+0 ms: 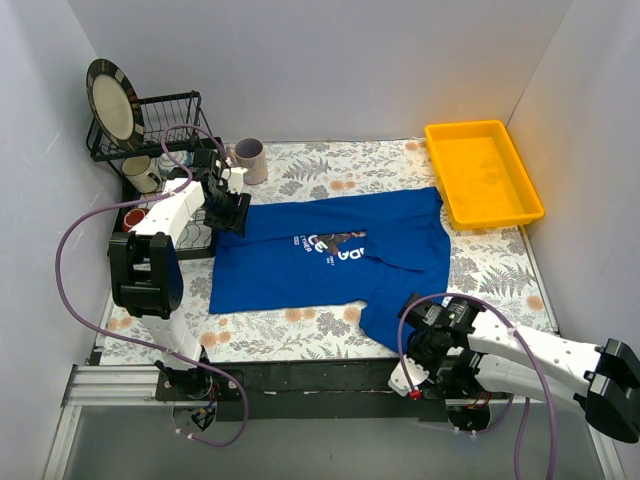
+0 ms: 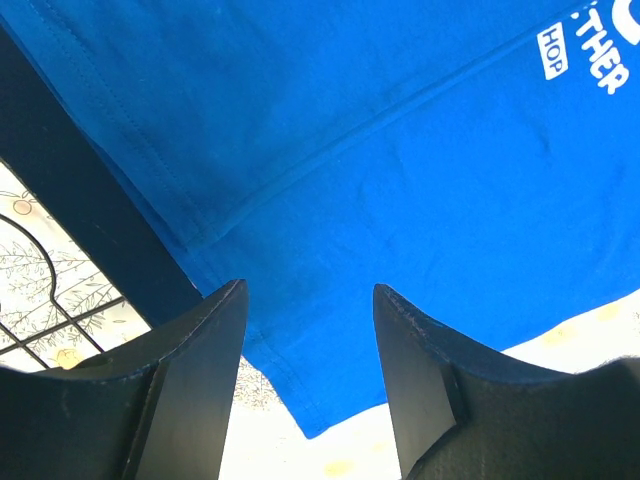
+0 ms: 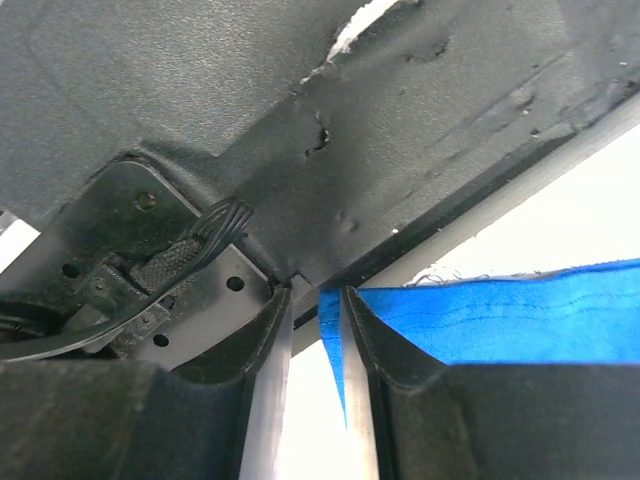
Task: Roll the t-shirts
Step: Fold the T-shirt at the center of the board.
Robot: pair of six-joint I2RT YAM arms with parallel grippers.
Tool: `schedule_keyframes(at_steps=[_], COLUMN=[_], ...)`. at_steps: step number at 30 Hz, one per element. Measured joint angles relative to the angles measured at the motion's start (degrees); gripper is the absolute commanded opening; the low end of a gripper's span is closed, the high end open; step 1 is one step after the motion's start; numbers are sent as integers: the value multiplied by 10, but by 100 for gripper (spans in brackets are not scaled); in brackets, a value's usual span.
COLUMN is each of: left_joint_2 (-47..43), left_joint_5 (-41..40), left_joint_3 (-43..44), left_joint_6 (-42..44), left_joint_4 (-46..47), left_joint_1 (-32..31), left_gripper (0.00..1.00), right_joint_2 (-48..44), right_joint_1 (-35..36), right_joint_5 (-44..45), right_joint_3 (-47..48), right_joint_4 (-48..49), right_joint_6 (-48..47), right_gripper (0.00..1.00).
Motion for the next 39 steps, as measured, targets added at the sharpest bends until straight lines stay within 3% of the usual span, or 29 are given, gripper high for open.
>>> schedule_keyframes(at_steps=[12,17,26,34,39], left_joint_2=[11,11,10,11,10], left_joint_5=[15,15,17,41,63], left_joint_3=[5,5,5,5,5], left_joint_6=[-3,-5,-5,5,10], left_joint_4=[8,9,12,5,-11], left_joint_1=[5,5,10,12,12], left_gripper=[53,52,52,52,52], right_joint_2=[-81,-79,-48,-46,-66], right_joint_1=[5,6,10,9,-4], right_joint_5=[10,12,12,24,117], right_joint_3=[-27,-28,-37,-10,52], right_joint_4=[9,21,75,61,75], right_joint_6=[9,34,105,183,227], right_gripper=[36,28,2,1,1])
